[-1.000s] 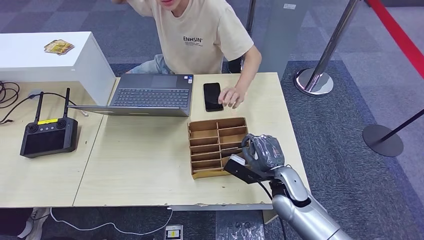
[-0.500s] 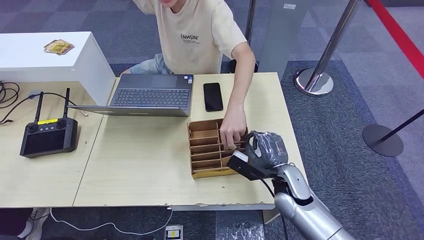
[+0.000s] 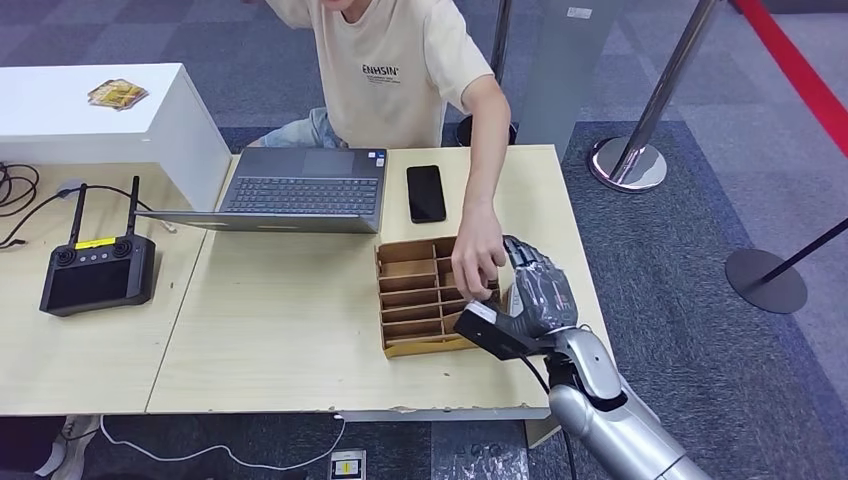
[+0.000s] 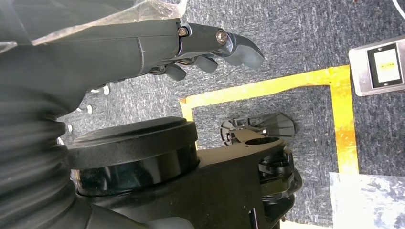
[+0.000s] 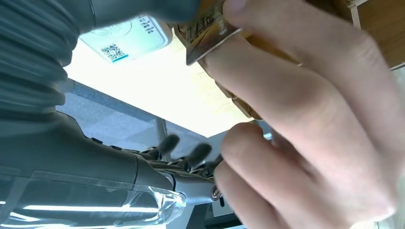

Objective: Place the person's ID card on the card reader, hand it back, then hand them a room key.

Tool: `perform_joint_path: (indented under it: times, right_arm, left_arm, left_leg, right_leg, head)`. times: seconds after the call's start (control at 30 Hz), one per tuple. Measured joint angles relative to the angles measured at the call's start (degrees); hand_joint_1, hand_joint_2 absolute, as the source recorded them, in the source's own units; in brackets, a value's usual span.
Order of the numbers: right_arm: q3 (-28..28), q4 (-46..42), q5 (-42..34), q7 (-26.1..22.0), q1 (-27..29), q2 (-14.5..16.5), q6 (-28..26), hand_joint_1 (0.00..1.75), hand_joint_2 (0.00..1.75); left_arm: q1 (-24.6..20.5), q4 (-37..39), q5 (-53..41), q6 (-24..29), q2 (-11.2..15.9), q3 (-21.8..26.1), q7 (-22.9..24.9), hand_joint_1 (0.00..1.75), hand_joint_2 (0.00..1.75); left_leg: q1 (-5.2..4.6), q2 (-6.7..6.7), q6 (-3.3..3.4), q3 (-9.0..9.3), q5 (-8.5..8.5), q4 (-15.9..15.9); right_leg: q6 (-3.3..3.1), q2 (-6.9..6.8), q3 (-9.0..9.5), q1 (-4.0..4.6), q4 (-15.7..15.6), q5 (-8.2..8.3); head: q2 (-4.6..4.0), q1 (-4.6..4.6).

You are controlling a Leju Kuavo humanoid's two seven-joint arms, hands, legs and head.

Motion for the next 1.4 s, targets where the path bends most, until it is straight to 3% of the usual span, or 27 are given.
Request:
perform_joint_path:
  times: [0.27,0.6,1.4]
  right_arm:
    - [0.00,-0.15,-0.01,0.00,0.01,0.00,0.00,0.68,1.75]
    - [0.00,-0.14,-0.25,0.00,0.03,0.01,0.01,0.78,1.75]
    - [0.07,0.10,-1.46,-0.90,0.74,0.43,-0.07,0.77,1.75]
  left_arm:
    - [0.00,0.00,0.00,0.00,0.00,-0.14,0.00,0.00,1.75]
    - [0.00,0.00,0.00,-0.01,0.00,-0.51,-0.02,0.00,1.75]
    - [-0.01,0.00,0.02,0.07,-0.10,-0.96,-0.24,0.00,1.75]
  left_leg:
    - [0.00,0.00,0.00,-0.01,0.00,0.00]
    - [0.00,0.00,0.00,-0.01,0.00,0.00]
    - [0.00,0.00,0.00,-0.01,0.00,0.00]
  right_leg:
    - [0.00,0.00,-0.01,0.00,0.00,0.00]
    - [0.00,0.00,-0.01,0.00,0.00,0.00]
    - [0.00,0.00,0.00,0.00,0.00,0.00]
  head:
    - [0.00,0.01]
    - [0.00,0.00]
    - [0.00,0.01]
